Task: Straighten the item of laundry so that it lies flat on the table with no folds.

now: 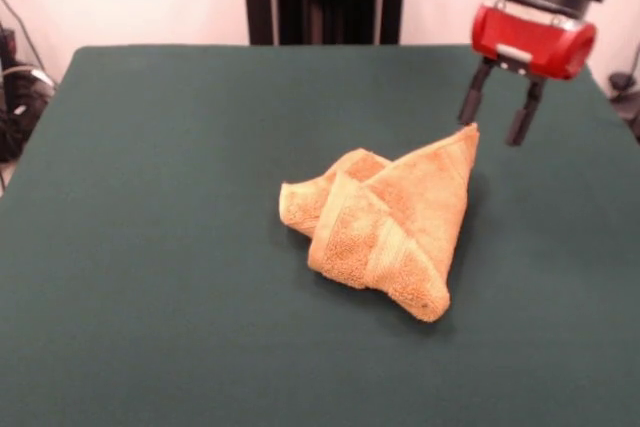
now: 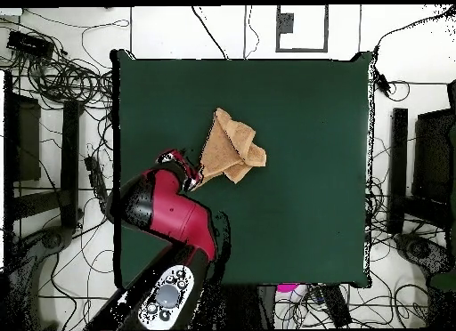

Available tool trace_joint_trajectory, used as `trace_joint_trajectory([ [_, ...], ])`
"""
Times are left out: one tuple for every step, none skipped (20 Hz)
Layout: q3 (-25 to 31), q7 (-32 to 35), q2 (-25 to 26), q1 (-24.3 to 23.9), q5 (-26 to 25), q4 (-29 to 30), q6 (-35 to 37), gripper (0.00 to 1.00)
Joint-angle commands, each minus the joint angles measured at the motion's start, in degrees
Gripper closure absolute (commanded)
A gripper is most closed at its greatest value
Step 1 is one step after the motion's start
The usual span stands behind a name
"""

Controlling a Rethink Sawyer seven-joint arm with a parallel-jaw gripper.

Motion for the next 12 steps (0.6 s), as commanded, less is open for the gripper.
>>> trace_joint_trajectory([
  [-1.9,13.2,-0.1,-0.1,1.9,3.1,10.6,0.00],
  [-1.2,12.8,-0.3,-0.8,1.7,3.6,9.5,0.00],
  [-0.4,12.4,-0.5,-1.5,1.6,4.0,8.4,0.00],
  [0.6,12.2,-0.5,-2.2,1.5,4.3,7.2,0.00],
  [1.6,12.0,-0.6,-2.9,1.4,4.7,5.9,0.00],
  [2.2,12.0,-0.4,-3.2,1.4,4.7,5.1,0.00],
  [3.8,11.9,-0.4,-4.2,1.3,5.0,3.5,0.00],
  [5.0,11.9,-0.3,-4.8,1.2,5.0,2.3,0.00],
  [6.3,11.9,-0.3,-5.7,1.0,5.2,1.1,0.00],
  [7.6,12.0,-0.2,-6.4,0.9,5.3,-0.2,0.00],
  [8.8,12.3,-0.1,-6.9,0.7,5.5,-1.5,0.00],
  [9.4,12.6,0.2,-7.2,0.7,5.6,-2.3,0.00],
])
